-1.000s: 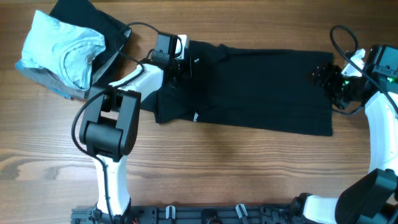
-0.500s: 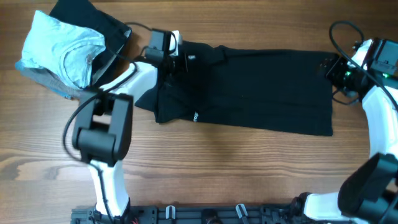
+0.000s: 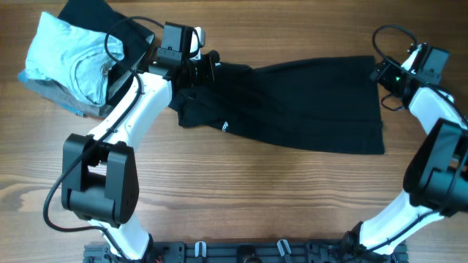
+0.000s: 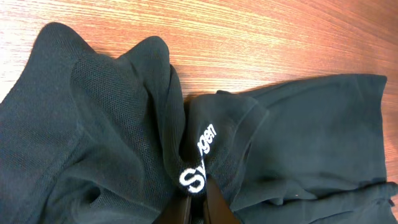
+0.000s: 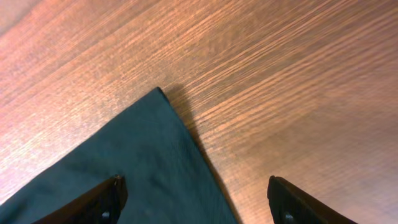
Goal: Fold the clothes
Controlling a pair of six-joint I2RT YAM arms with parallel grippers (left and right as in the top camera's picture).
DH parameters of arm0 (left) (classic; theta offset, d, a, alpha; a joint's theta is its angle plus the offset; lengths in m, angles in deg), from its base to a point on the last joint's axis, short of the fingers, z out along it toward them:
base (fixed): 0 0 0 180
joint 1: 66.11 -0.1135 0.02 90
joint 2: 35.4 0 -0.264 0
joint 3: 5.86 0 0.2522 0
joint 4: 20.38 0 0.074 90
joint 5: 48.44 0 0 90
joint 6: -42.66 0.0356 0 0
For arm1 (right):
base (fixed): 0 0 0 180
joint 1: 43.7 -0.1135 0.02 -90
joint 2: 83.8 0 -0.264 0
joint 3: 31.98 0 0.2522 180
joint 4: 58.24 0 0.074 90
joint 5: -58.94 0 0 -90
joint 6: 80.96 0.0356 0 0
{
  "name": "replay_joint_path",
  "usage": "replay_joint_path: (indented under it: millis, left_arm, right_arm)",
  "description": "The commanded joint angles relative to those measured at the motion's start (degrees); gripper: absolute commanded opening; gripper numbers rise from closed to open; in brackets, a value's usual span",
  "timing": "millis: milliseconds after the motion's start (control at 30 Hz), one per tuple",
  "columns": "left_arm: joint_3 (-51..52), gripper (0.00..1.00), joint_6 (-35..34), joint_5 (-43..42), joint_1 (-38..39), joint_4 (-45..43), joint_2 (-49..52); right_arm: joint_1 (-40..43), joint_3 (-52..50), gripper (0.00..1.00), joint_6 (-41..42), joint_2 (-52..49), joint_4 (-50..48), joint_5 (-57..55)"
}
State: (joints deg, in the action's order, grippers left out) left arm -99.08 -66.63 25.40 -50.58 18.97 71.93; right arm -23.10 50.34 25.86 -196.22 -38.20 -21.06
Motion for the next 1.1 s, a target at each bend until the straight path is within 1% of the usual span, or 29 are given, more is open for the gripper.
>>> replay_joint_path:
  millis: [0,33,67,100,133,167,267,333,400,467,533,600,700,833,867,933,1000,1033,1067]
  left_arm:
    - [-0.2,0.10,-0.5,1.6,-0.2,-0.6,-1.1]
    - [-0.2,0.23,-0.5,2.7,-0.2,-1.1,-1.1]
    - [-0.2,0.45,-0.5,3.5,-0.2,-1.7,-1.1]
    - [-0.2,0.75,-0.5,4.1,-0.2,-2.3,-1.1]
    - [-0.2,0.94,-0.5,4.8,-0.2,-3.0,-1.1]
    - [-0.2,1.00,-0.4,5.8,-0.2,-3.8,-1.1]
    - [-0.2,1.00,3.5,6.5,-0.3,-4.7,-1.2]
    - [-0.2,1.00,3.9,7.1,-0.9,-1.9,-1.4]
    - [-0.2,0.98,4.1,9.0,-1.8,3.5,-1.5]
    - [-0.1,0.89,4.1,13.5,-3.0,11.0,-1.3]
    - [0.7,0.88,4.1,15.7,-4.0,16.6,-0.7]
    - [2.5,0.88,4.1,15.6,-5.0,18.8,-0.1]
    - [6.1,0.89,4.3,15.0,-6.1,17.9,1.0]
    - [10.1,0.88,7.2,6.9,-6.7,11.7,2.3]
    - [10.8,0.87,7.1,6.4,-6.7,10.7,2.6]
    - [11.3,0.82,7.1,6.4,-6.6,10.1,3.5]
    - [11.4,0.74,7.1,6.4,-6.6,9.6,5.0]
    - [11.4,0.66,7.1,6.4,-6.6,9.1,5.9]
    - [11.4,0.52,7.1,6.4,-6.6,8.5,7.1]
  right_arm:
    - [-0.2,0.3,0.79,2.8,-3.3,-0.9,4.0]
    - [-0.2,0.3,0.81,2.6,-3.3,-0.4,4.2]
    - [-0.2,0.4,0.82,2.4,-3.1,0.3,4.3]
    - [-0.1,0.6,0.83,2.3,-2.7,1.2,4.5]
    - [0.1,0.7,0.83,1.7,-2.2,2.2,5.1]
    - [0.4,0.8,0.83,1.1,-1.2,3.9,6.5]
    - [1.5,0.9,0.86,1.2,2.6,10.1,11.3]
    - [2.3,0.9,0.88,1.2,5.7,15.5,14.4]
    - [2.9,0.9,0.88,1.2,8.3,20.6,15.3]
    - [3.3,0.9,0.89,1.2,10.9,26.8,15.3]
    - [3.4,0.9,0.89,1.2,12.2,31.6,15.1]
    - [3.4,0.9,0.90,1.2,12.5,36.9,13.5]
    - [3.4,0.3,0.91,1.2,12.3,42.4,9.5]
    - [3.4,-0.2,0.92,1.1,12.2,45.3,7.7]
    - [3.4,-0.3,0.92,1.1,12.2,45.9,7.7]
    - [3.4,-0.4,0.93,1.1,12.2,47.3,7.6]
    - [3.4,-0.4,0.93,0.5,12.2,48.3,7.5]
    - [3.4,-0.4,0.93,-0.3,12.2,48.5,7.5]
    - [3.4,-0.4,0.94,-0.8,12.2,48.7,7.5]
